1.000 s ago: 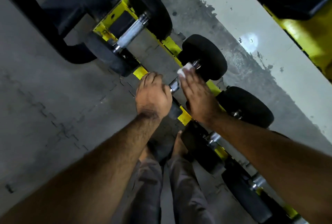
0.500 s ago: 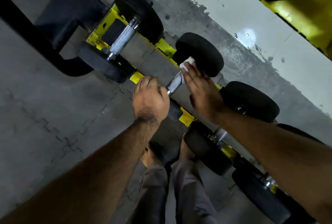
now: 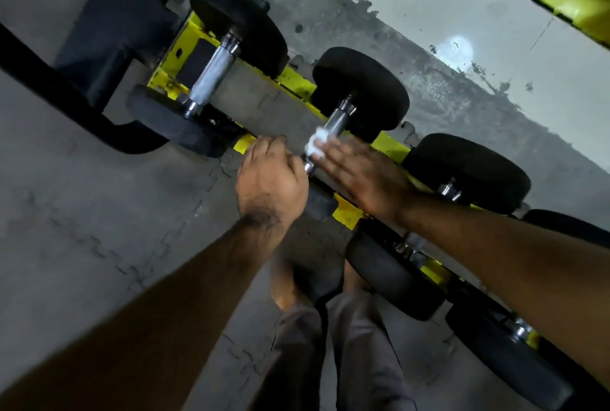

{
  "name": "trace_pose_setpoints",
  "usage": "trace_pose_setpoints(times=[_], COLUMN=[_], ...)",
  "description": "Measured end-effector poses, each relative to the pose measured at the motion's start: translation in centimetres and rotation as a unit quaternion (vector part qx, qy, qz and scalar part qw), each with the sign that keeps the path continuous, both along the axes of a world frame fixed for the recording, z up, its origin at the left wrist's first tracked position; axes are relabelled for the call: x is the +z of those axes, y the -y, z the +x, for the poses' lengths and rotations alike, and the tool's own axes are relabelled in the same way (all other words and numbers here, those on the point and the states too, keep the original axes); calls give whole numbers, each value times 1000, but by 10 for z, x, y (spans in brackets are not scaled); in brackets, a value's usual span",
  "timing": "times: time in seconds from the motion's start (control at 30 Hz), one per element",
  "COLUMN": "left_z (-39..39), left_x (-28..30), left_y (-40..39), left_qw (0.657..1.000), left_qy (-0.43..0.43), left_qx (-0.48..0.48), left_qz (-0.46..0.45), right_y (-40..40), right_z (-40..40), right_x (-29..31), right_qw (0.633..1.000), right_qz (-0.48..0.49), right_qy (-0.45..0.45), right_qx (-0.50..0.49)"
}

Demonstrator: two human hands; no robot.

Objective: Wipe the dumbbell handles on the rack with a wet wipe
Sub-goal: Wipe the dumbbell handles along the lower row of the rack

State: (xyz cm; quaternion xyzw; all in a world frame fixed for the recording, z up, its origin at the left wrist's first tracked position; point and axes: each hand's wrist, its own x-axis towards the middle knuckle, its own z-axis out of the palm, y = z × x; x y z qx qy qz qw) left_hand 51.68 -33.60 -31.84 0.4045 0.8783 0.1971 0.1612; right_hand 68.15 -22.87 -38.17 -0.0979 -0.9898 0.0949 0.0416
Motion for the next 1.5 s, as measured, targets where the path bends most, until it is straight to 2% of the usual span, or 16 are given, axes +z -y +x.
trace_pose_setpoints(times=[0.1,0.23,0.37,0.4,0.5,0.53,0.63,0.77,0.8,0.97,1.1,1.2,1.3,1.37,1.43,1.5], left_z=[-1,-1,-2,-2,0,-1,-1,-1,-1,-2,-1,-1,-1,-2,-1,-1], left_x=[0,2,2,2,2,1,1,-1,-1,1,2,5,4,4,4,5], left_y=[0,-1,-1,-1,0,0,1,2,1,1,1,1,1,1,1,1], left_qw=[1000,1000,1000,1000,1000,1000,999,999,999,999,999,999,999,999,999,998], left_qy=[2,7,9,8,9,10,12,15,16,27,35,40,47,51,52,57], left_qx=[-8,-8,-9,-7,-9,-9,-10,-4,-5,-12,-3,-6,-4,-3,-3,1], left_qz=[8,10,12,13,22,23,31,35,33,21,17,15,11,11,6,2], right_y=[-7,6,-7,1,13,5,-13,15,10,-9,-6,-10,1,13,29,39], right_z=[-4,-3,-9,-10,-4,-3,-6,-2,-1,-7,-23,-31,-27,-23,-24,-33], right_x=[5,3,7,4,-4,-4,0,-11,-10,7,9,8,17,27,37,43], right_qw=[991,999,983,986,998,998,992,997,997,977,959,944,918,887,812,696], right_qz=[-16,-40,-55,-65,-68,-66,-61,-57,-49,-93,-154,-155,-190,-251,-335,-416], right_qy=[11,-7,1,4,2,-8,-8,-32,-34,-64,-136,-188,-240,-229,-225,-246], right_qx=[-132,-26,-173,-154,-10,-10,-112,51,51,-183,-196,-223,-252,-314,-421,-532])
